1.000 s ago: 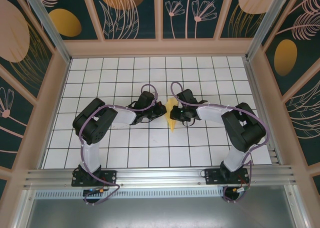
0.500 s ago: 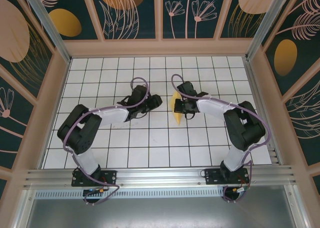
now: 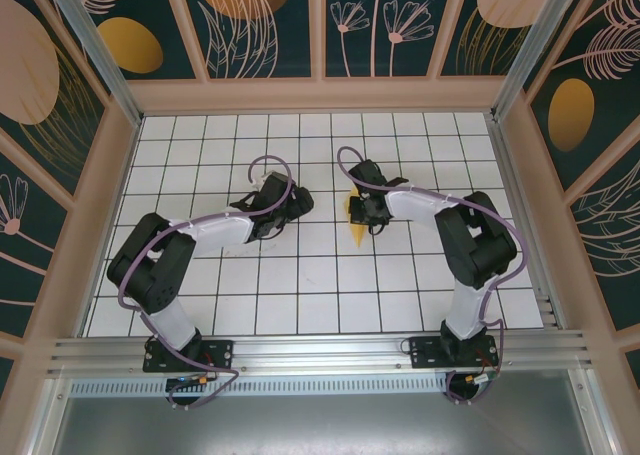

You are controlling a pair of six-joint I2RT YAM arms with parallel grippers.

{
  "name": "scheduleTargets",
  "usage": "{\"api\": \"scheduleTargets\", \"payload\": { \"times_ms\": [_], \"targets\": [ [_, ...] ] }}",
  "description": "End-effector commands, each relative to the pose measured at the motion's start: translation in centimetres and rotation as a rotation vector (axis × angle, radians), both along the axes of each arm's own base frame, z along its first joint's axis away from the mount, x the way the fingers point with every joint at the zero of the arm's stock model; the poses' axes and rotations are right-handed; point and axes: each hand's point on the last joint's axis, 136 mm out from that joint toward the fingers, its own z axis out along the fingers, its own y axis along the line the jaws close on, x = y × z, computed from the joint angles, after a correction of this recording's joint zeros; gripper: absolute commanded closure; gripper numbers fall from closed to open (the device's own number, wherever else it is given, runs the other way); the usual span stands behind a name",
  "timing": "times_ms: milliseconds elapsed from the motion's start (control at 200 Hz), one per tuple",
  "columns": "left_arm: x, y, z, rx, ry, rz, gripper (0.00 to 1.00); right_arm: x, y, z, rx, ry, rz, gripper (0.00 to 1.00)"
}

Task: Fold a paper plane with a square sheet of paper (pick it up from the middle)
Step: Move the paper plane to the top-center of the table.

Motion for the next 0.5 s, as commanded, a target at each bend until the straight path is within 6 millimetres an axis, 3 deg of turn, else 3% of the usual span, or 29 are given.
{"api": "scheduleTargets", "payload": {
  "times_ms": [0,220,495],
  "targets": [
    [-0.3,1.0,0.1,0.032,-0.001,0.019,0.08,0.2,-0.2,-0.2,-0.015,0.022,-0.031,0.79],
    [-0.4,1.1,0.0,0.036,-0.001,0.020,0.02,0.3,0.7,-0.5,-0.035,0.018,-0.025,0.78],
    [-0.5,1.7,-0.2,0.063,0.003,0.034,0.01,0.7,-0.1,-1.2,-0.135,0.010,-0.064,0.86]
  ]
}}
